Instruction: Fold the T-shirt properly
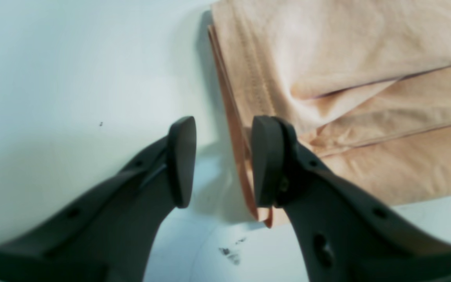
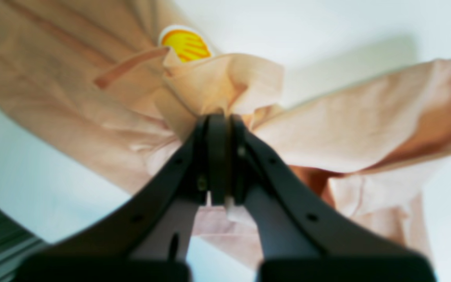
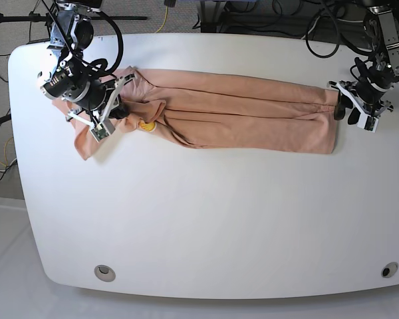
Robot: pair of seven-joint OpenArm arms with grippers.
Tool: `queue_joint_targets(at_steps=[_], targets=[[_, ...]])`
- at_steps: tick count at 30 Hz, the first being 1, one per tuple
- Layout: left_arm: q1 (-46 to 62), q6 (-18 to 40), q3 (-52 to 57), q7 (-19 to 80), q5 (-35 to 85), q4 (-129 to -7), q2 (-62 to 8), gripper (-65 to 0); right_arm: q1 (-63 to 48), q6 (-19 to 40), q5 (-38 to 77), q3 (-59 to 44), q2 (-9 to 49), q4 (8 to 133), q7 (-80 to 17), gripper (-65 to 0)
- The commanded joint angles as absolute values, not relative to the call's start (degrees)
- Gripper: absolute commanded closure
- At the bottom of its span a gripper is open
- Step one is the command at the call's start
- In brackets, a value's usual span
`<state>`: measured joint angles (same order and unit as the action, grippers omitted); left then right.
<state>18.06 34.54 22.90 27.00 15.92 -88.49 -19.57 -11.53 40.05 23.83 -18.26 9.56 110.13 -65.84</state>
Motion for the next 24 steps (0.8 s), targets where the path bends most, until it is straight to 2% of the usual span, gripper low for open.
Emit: queue_joint_targets(at_steps=[1,24], targets=[[18.01,34.44,23.47,26.03,16.38,-89.23,-20.58,-22.6,-11.95,40.0,24.51,-18.45,10.87,111.42,-65.34,-0.8],[18.14,34.26,23.22,25.91,16.76,-89.09,-20.51,-22.0,-14.0,40.0,12.94,-18.36,12.45,107.19,-59.81,-1.4]])
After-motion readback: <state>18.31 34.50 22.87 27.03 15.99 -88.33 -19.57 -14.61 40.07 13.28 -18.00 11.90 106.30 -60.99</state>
